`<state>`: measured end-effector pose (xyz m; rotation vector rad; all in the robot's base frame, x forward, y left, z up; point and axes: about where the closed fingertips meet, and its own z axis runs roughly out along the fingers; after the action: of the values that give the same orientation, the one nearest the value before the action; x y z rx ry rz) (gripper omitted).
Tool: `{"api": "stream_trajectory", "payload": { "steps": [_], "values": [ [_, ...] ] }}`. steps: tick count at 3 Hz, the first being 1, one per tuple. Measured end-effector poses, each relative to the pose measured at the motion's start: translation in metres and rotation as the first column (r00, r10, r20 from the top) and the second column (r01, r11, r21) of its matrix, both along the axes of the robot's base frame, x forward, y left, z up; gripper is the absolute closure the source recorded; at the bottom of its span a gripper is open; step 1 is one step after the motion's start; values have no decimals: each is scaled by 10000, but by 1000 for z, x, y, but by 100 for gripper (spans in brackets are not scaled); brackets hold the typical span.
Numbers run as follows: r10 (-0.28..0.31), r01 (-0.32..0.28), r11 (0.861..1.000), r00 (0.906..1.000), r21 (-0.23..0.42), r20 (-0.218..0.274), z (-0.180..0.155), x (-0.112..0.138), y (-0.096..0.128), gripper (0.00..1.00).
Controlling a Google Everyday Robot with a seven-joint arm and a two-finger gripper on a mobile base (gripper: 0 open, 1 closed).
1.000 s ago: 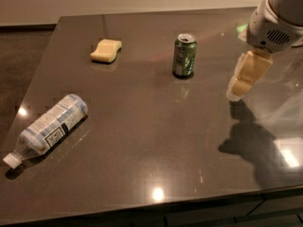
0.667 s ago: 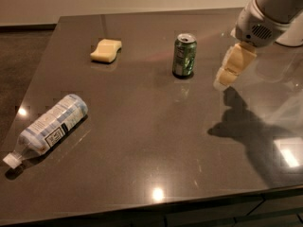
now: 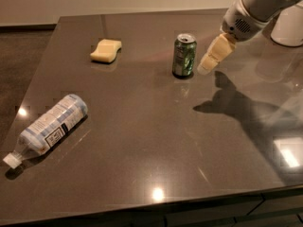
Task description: Knock green can over
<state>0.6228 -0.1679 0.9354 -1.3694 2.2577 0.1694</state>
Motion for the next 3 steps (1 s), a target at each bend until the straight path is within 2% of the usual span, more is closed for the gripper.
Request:
{"api": "stream_trajectory", "payload": {
  "steps": [1,3],
  "values": [
    [-289,278,9964,9995,804,118,-10,26,10,0],
    [-590,524,9829,9977,1766,325,-23,60,34,0]
  ]
}}
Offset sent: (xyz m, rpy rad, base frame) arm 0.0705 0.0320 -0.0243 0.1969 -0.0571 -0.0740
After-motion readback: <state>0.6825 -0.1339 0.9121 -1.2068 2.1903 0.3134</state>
